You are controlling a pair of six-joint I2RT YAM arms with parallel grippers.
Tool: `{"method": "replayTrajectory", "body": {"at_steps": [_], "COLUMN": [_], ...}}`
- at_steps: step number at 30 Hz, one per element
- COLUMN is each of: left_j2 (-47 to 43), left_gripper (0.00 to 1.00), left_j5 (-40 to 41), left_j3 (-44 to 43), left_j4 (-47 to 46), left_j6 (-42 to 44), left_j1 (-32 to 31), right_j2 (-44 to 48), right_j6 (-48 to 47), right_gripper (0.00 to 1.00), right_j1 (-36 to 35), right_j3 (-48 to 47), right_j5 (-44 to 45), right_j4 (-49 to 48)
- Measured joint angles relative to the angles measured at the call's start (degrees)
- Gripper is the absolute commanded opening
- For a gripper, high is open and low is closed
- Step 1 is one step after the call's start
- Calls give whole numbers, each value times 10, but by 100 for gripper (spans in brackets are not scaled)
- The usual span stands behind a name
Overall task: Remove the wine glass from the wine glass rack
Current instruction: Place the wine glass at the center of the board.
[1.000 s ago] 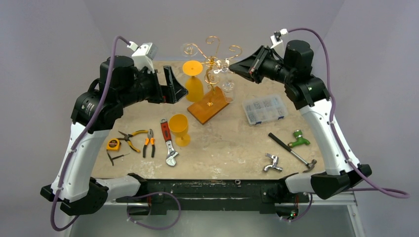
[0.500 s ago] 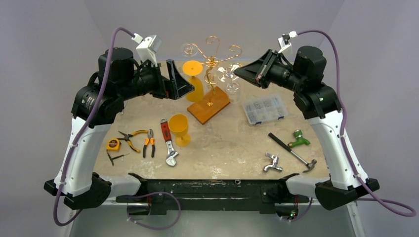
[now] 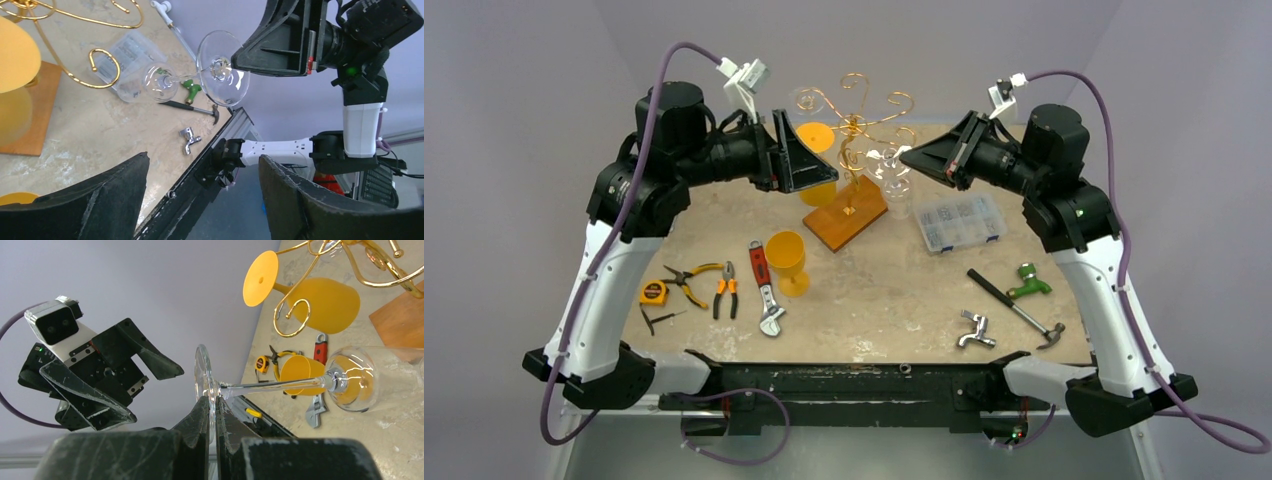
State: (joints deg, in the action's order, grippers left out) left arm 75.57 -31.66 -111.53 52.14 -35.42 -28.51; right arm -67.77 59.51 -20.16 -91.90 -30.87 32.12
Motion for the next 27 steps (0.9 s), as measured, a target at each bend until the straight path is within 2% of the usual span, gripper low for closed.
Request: {"method": "replayTrajectory", "body": {"at_steps": [6, 12, 27], "left_j2": [3, 11, 45], "left_gripper": [68, 66, 47], "left_j5": [-36, -59, -71], "left_j3": [12, 34, 73], "left_j4": [-38, -89, -196], "left_j6": [-30, -72, -157], "left_j1": [0, -1, -19], "right_j2": [0, 0, 11], "right_j6": [0, 0, 5], "right_gripper": [0, 0, 0], "right_j1": [0, 0, 0], "right_j3": [0, 0, 2], "right_j5": [-4, -8, -27], "right_j4": [0, 0, -24]}}
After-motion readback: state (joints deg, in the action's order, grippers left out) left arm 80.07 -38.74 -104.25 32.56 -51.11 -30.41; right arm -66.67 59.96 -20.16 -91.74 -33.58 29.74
